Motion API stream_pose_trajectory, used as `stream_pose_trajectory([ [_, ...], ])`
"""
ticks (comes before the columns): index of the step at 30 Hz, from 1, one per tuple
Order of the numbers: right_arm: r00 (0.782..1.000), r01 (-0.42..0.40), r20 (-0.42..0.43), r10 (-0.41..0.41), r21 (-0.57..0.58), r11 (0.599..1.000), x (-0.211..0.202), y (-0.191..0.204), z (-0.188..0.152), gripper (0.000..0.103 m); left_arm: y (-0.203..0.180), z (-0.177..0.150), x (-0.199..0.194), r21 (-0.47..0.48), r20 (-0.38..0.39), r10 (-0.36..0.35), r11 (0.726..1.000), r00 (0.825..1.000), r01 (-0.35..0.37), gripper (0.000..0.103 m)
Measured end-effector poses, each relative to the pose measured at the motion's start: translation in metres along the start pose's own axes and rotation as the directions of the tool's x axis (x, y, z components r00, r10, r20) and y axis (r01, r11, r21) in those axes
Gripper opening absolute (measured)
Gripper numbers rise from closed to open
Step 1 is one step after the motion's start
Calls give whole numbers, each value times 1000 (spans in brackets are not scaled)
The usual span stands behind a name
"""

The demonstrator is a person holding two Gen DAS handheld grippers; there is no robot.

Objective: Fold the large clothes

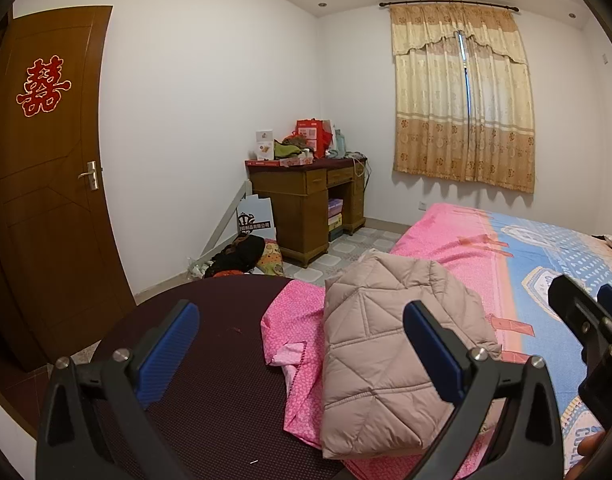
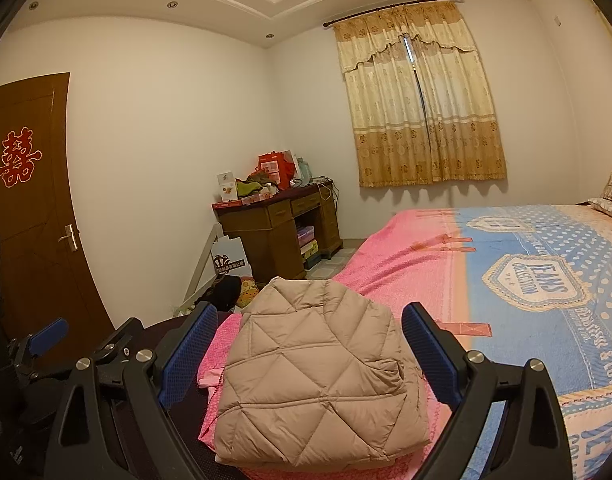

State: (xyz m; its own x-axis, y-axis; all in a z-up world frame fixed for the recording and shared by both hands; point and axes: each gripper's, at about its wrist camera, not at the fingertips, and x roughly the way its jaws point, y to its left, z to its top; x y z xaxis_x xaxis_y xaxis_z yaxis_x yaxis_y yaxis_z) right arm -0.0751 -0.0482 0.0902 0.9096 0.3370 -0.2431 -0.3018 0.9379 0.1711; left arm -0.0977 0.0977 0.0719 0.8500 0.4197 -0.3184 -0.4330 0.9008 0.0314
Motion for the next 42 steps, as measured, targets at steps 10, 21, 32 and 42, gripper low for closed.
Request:
stream_pose_trajectory([
  [10, 1000, -3, -4, 3, 2, 1000, 2, -2, 0, 94, -1, -2, 1, 4, -5, 7, 1000, 1000, -7, 103],
  [21, 1000, 7, -21, -7, 9, 1000, 5, -9, -5, 94, -6, -5, 2, 5, -19, 2, 1000, 1000, -2, 103],
  [32, 1000, 17, -7, -17, 25, 1000, 2, -14, -5, 94, -10, -6, 9, 15, -59, 26, 1000, 998, -25, 103],
  [42, 999, 17, -36, -16, 28, 999, 4, -16, -13, 94, -12, -9, 13, 32, -66, 3, 999, 998, -1, 103],
])
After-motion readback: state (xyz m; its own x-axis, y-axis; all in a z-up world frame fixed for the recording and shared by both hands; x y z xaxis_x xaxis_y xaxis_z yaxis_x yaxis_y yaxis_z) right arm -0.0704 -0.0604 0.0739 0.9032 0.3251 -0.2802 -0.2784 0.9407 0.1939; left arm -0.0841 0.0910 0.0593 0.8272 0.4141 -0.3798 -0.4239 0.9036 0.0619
